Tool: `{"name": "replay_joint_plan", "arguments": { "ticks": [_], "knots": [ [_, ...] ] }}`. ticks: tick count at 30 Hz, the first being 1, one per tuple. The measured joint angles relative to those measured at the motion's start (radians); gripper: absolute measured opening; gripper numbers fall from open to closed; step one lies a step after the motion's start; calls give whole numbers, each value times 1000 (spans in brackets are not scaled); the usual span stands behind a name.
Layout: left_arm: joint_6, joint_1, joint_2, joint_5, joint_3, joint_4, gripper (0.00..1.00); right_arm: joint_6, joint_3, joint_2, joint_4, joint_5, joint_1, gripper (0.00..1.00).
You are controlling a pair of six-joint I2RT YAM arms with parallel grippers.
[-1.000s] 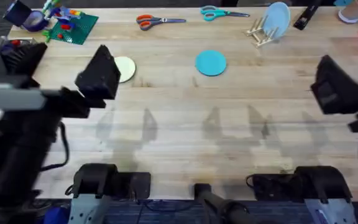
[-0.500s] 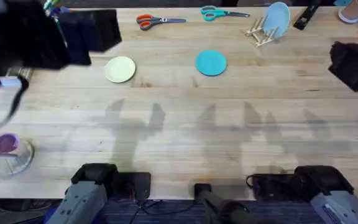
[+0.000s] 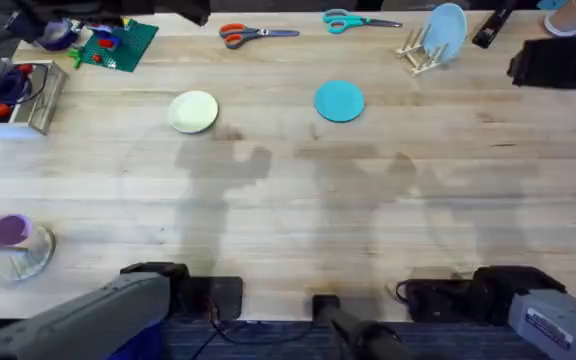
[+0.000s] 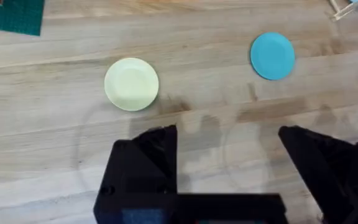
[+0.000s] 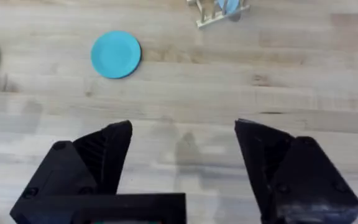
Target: Pick up the plates from the table one by one and place each into a slot on the dish rack.
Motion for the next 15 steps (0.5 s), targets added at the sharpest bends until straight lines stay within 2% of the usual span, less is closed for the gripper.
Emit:
{"name": "replay_joint_plan", "arguments": {
  "ticks": [7,14,15],
  "knots": [
    [0,0,53,0,21,15,993,0,84,136,-46,0,0,995],
    [-2,0,53,0,22,15,984,0,86,160,-56,0,0,995],
    [-6,0,53,0,22,15,613,0,90,160,-56,0,0,995]
  ]
}}
